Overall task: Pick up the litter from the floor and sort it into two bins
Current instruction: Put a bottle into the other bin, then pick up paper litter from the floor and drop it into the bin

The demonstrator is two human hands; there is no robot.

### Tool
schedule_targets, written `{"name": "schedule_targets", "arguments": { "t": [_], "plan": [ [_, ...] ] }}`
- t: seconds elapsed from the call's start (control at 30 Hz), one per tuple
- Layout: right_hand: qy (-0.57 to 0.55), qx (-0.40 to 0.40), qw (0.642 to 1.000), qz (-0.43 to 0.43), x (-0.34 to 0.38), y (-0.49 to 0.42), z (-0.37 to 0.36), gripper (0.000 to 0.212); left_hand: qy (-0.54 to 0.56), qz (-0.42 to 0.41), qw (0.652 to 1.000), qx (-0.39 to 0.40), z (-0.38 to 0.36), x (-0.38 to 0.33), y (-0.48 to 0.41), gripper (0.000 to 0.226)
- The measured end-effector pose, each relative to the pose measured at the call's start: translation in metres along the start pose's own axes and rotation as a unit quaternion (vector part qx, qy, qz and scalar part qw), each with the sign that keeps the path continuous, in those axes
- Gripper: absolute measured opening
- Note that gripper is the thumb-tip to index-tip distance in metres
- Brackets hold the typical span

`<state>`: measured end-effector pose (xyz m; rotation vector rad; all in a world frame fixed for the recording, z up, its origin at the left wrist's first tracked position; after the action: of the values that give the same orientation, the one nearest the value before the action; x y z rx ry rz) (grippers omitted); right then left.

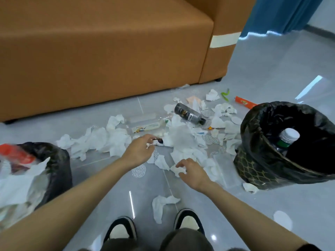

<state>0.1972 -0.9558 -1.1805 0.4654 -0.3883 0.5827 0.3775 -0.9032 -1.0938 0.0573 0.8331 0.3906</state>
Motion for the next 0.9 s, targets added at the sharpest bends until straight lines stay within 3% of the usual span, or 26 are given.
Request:
{"name": "schedule_targets", "arguments": {
  "t": [0.17,0.43,0.67,0.9],
  "plan": [
    [-0.027,0.088,0.996,0.021,0.01,-0.017,-0.051,0.033,0.031,0.041,0.999,0.006,-0.021,0.049,-0.009,0.037],
    [0.043,0.197,0.976,0.086,0.028,-0.027,-0.115,0.043,0.105,0.08,0.991,-0.027,-0.038,0.097,-0.01,0.037],
    [-0.003,0.146,0.987,0.061,0.027,-0.025,-0.126,0.025,0.179,0.083,0.976,-0.088,-0.041,0.12,-0.006,0.038],
    [-0.153,-0.054,0.984,-0.068,0.009,-0.037,-0.086,0.028,0.205,0.098,0.968,-0.106,-0.05,0.136,0.005,0.038]
  ]
}}
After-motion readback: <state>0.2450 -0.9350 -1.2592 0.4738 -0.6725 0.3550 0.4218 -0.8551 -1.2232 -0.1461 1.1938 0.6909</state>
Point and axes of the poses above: each hand's wrist, its own y-axis away from the middle knuckle, its own z-axis out of the back of the hand, x = y × z, the point moved 5 cm from there along -y, towards the middle knuckle, and after that the axes turned 4 degrees about y, right-handed, at the moved point
